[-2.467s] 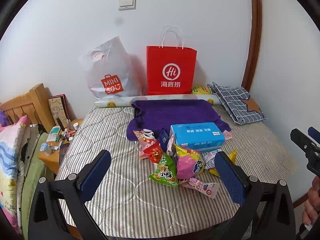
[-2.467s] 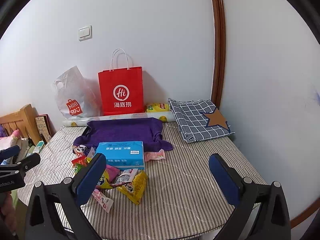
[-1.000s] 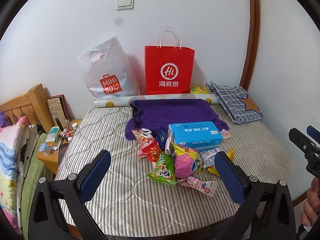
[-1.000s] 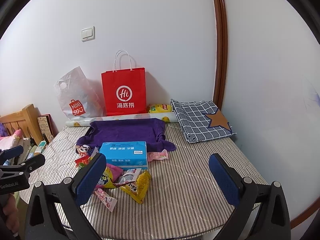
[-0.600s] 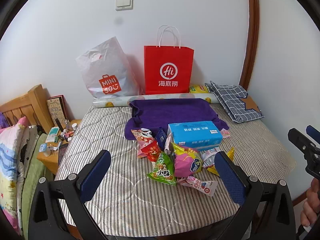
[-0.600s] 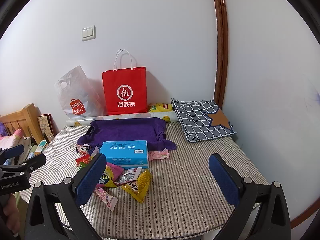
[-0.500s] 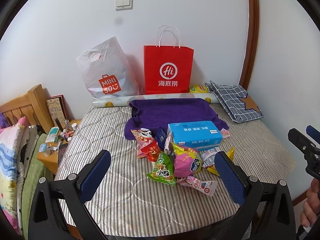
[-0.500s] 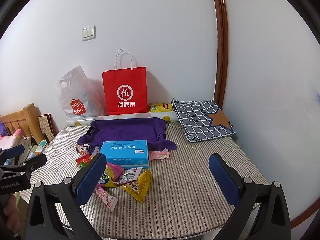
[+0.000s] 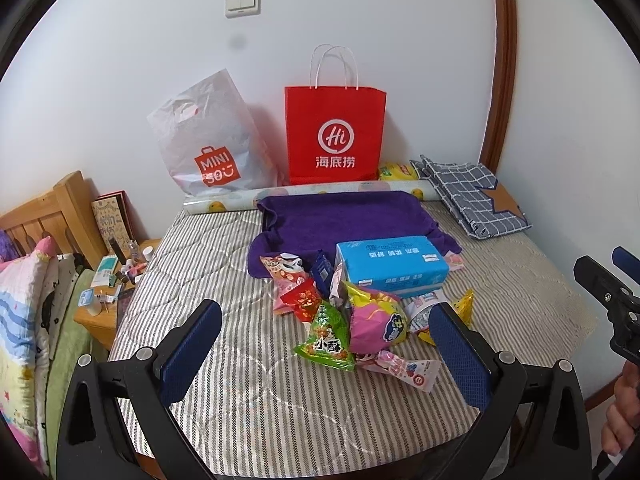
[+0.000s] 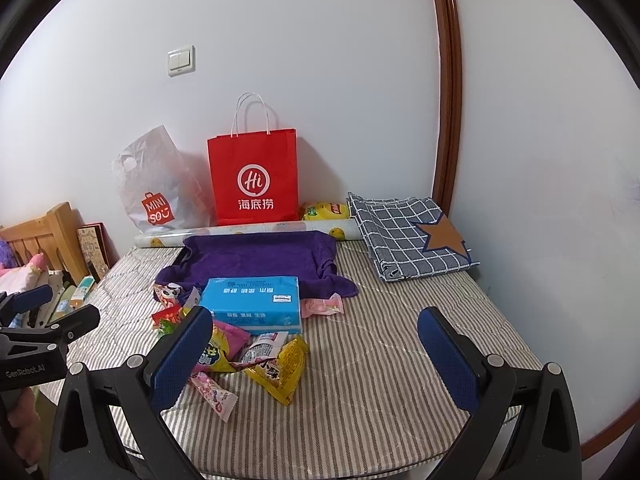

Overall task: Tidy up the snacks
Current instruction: 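Grasp the green triangular snack bag with the left tool while the right tool grasps the yellow snack bag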

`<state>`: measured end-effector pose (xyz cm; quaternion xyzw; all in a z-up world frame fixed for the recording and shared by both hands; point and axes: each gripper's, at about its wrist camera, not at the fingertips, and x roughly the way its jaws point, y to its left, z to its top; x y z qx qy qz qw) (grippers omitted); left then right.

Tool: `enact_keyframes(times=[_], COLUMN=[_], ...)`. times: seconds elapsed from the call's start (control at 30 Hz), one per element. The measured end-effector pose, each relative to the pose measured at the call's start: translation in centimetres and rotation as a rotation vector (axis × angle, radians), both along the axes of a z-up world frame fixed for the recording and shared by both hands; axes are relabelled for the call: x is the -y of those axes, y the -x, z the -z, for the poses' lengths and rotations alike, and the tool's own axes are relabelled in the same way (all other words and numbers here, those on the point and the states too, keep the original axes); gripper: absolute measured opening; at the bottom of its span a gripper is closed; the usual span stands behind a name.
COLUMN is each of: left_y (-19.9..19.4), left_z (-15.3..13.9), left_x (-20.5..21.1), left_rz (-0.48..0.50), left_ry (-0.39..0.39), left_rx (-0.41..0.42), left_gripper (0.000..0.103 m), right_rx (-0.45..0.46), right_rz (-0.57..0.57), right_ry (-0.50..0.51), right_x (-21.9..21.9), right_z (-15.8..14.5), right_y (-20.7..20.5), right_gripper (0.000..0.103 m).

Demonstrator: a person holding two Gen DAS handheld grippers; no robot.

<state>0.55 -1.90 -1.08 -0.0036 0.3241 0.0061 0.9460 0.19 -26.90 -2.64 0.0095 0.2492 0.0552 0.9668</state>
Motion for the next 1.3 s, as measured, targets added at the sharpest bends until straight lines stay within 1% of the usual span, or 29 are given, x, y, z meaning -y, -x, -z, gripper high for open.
enact_keyframes(times=[0.2, 0.3, 0.37, 0.63, 0.77, 0.83, 0.9, 0.97, 1.1, 1.17, 1.3], left_y=[-1.6, -2.6, -3.2, -5.9, -7.2, -7.8, -8.3, -8.7, -9.2, -9.3, -9.5], left_z=[1.9, 3.2, 4.0, 7.2, 8.6, 9.2, 9.7, 10.1, 10.7, 10.9, 11.1], left_x=[-1.0, -1.3, -1.6, -2.9, -3.8, -4.4, -4.9, -5.3, -5.9, -6.1, -6.5], left_rz=[-0.022, -0.064, -0.076, -0.038, -0.035, -0.042, -0.043, -0.045, -0.036, -0.034, -0.03], left_ry=[-0.012, -0.049, -0.055, -0.022, -0.015, -0.011, -0.004, 0.007, 0.028, 0.032, 0.031], left_rx=[-0.041, -0.075, -0.092, -0.148, -0.184, -0.194, -0.208, -0.222, -0.239, -0.239, -0.235], left_gripper=[0.103, 0.103, 0.103, 0.102, 0.101, 0.099, 0.099, 0.099, 0.099, 0.099, 0.099], right_rx=[-0.042, -0.073, -0.094, -0.2, -0.253, -0.283, -0.311, -0.329, -0.346, -0.355, -0.365], right_rz=[0.018, 0.028, 0.038, 0.04, -0.023, -0.047, -0.077, -0.108, -0.146, -0.149, -0.146], right_ry=[-0.011, -0.017, -0.016, -0.024, -0.084, -0.085, -0.07, -0.065, -0.037, -0.027, -0.05], right_x=[1.0, 1.6, 1.9, 2.4, 1.7, 0.8, -0.3, -1.3, -2.9, -3.4, -3.6], right_z=[2.0, 3.4, 4.3, 8.6, 10.6, 11.7, 12.8, 13.6, 14.8, 15.3, 15.7], right_y=[-1.8, -2.9, -3.6, -7.3, -8.5, -9.1, -9.4, -9.6, -10.1, -10.6, -11.5], right_gripper=[0.103, 0.103, 0.103, 0.102, 0.097, 0.092, 0.082, 0.077, 0.072, 0.072, 0.072])
